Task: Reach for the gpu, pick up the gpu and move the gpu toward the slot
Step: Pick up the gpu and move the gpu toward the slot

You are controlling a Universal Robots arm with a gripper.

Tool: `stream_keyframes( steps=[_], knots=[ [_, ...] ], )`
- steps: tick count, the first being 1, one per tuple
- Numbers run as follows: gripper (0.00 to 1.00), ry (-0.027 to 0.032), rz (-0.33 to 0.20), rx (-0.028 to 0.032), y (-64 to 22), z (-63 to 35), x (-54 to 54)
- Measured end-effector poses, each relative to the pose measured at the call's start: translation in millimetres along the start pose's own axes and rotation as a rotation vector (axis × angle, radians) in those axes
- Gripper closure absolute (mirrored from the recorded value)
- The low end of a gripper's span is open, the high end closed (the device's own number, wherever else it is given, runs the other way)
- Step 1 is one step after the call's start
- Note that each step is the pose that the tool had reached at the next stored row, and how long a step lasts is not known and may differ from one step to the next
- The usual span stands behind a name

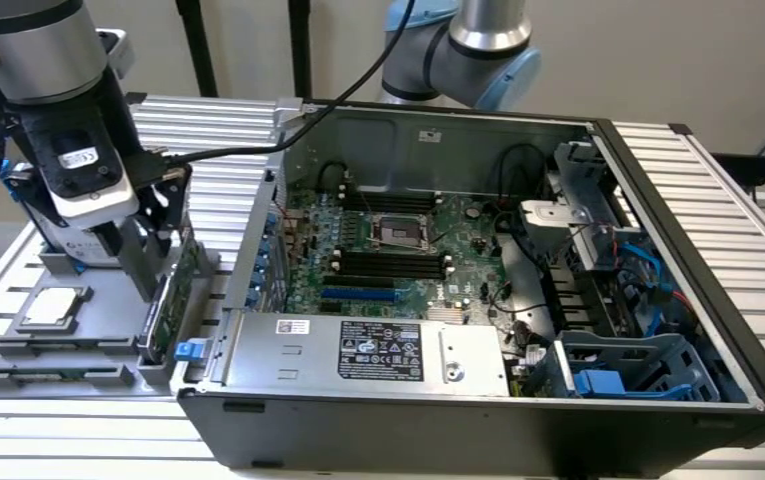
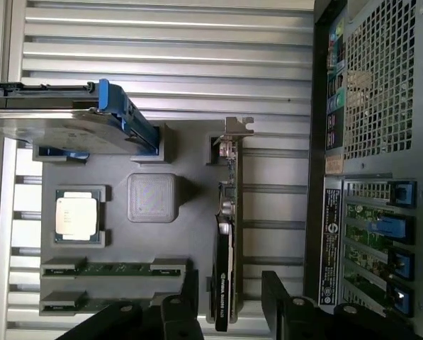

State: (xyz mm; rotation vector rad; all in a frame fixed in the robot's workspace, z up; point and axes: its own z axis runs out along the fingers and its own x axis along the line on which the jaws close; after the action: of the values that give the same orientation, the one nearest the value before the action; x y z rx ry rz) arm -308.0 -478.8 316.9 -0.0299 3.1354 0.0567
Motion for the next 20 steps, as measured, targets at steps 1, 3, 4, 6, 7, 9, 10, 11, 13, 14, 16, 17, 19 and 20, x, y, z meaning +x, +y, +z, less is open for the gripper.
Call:
stream_keyframes(
  steps=[1,3,4,6,7,9,10,11,13,14,16,17,19,20],
  knots=[
    [0.53,-0.0001,0.000,-0.0001,-0.1,1.9,0.0],
    [0.46,-0.0001,0.000,-0.0001,-0.2,5.4,0.0],
    [0.46,0.0000,0.000,0.0000,-0.3,7.2,0.0],
    [0.46,0.0000,0.000,0.0000,-0.4,10.8,0.1],
    [0.46,0.0000,0.000,0.0000,-0.4,12.6,0.1],
    [0.46,-0.0001,0.000,-0.0001,-0.6,16.3,0.1],
    [0.46,0.0000,0.000,0.0000,-0.6,18.1,0.1],
    [0.46,-0.0001,0.000,-0.0001,-0.7,19.9,0.1],
    [0.46,0.0000,0.000,-0.0001,-0.9,23.7,0.2],
    [0.46,0.0000,0.000,0.0000,-0.9,25.5,0.2],
    [0.46,0.0000,0.000,-0.0001,-1.0,29.0,0.2],
    [0.46,0.0000,0.000,-0.0001,-1.1,30.8,0.2],
    [0.46,-0.0001,0.000,-0.0001,-1.1,34.5,0.2],
    [0.46,0.0000,0.001,0.0000,-0.9,36.2,0.3]
  ],
)
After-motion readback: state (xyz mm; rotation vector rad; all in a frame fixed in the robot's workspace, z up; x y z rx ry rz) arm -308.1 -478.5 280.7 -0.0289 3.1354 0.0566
